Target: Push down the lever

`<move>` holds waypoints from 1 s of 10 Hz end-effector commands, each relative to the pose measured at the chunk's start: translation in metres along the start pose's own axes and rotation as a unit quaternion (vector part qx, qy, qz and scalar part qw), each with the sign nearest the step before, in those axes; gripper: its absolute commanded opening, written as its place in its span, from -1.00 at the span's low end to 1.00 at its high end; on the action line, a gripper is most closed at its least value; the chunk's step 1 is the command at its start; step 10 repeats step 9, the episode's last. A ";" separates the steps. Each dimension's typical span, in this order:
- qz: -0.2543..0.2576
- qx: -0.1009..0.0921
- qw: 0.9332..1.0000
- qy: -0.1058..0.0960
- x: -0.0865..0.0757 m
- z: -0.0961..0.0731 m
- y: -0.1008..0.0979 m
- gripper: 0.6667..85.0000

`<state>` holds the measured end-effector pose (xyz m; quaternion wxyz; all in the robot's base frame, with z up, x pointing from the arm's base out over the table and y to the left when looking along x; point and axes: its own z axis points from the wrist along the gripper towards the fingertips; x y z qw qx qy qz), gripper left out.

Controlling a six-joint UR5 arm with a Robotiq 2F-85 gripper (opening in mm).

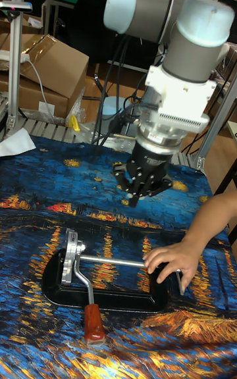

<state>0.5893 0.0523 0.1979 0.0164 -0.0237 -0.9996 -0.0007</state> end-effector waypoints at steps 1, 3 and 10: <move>0.017 -0.013 1.000 0.002 -0.002 -0.001 0.006 -0.99; 0.013 -0.019 1.000 0.000 -0.001 0.002 0.006 -0.99; -0.003 -0.008 1.000 -0.008 -0.007 0.013 0.006 -0.99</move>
